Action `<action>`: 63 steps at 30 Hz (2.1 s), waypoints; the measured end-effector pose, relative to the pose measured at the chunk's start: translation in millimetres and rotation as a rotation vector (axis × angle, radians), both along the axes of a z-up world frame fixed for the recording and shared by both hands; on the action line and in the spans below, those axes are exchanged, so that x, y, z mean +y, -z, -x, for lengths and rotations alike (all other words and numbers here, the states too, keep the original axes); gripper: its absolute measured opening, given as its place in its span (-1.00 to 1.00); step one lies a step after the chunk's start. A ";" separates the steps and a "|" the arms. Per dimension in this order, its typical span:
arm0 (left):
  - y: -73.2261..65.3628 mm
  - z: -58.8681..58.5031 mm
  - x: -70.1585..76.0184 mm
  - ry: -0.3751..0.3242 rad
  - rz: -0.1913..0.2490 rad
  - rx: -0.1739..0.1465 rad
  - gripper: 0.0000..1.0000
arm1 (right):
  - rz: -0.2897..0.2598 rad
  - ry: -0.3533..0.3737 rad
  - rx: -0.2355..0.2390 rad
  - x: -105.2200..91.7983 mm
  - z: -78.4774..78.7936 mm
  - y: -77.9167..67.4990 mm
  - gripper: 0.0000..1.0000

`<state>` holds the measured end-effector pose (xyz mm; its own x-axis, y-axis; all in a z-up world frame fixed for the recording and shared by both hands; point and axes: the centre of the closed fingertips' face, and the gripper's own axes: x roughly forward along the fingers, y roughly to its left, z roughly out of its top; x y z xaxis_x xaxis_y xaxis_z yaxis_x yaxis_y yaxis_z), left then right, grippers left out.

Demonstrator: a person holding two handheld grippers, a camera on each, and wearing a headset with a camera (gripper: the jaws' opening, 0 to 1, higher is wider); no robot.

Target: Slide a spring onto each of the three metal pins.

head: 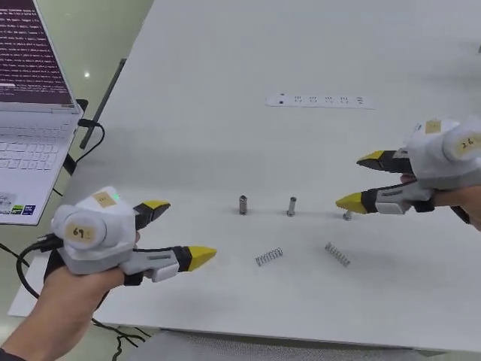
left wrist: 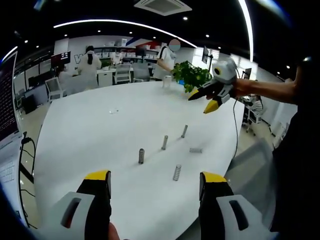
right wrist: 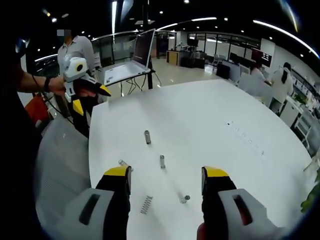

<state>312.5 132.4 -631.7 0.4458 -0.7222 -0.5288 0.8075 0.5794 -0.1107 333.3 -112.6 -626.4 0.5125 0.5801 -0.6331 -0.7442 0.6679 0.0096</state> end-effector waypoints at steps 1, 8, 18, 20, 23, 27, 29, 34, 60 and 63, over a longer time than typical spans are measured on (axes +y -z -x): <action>-0.2 0.0 -0.2 0.001 -0.001 0.000 0.36 | -0.004 0.009 -0.003 -3.4 3.2 -0.7 0.12; -0.4 -0.1 -2.3 0.007 -0.003 0.001 0.37 | -0.034 0.067 -0.017 -19.6 14.5 -5.4 0.14; -0.9 -0.7 -6.7 0.015 -0.003 0.002 0.36 | -0.056 0.111 -0.023 -31.0 40.0 -5.3 0.16; -0.1 -0.8 -6.7 0.016 -0.004 0.003 0.36 | -0.057 0.120 -0.025 -33.7 44.3 -5.1 0.17; -0.1 -0.5 -7.2 0.016 -0.002 0.004 0.36 | -0.062 0.135 -0.024 -37.6 49.4 -4.3 0.18; 0.0 -0.5 -7.7 0.018 -0.003 0.004 0.36 | -0.067 0.155 -0.019 -41.9 61.1 -0.2 0.20; -0.1 -0.3 -8.2 0.019 -0.001 0.004 0.36 | -0.070 0.167 -0.010 -43.6 66.9 3.1 0.21; 1.6 0.9 -9.0 0.022 -0.004 0.007 0.36 | -0.084 0.190 -0.002 -44.4 78.4 7.2 0.23; 12.3 -6.1 -31.9 0.104 -0.030 0.013 0.35 | -0.108 0.230 0.004 -45.3 91.2 8.2 0.32; 15.7 -7.6 -38.4 0.124 -0.039 0.015 0.34 | -0.108 0.230 0.007 -44.8 93.3 8.7 0.33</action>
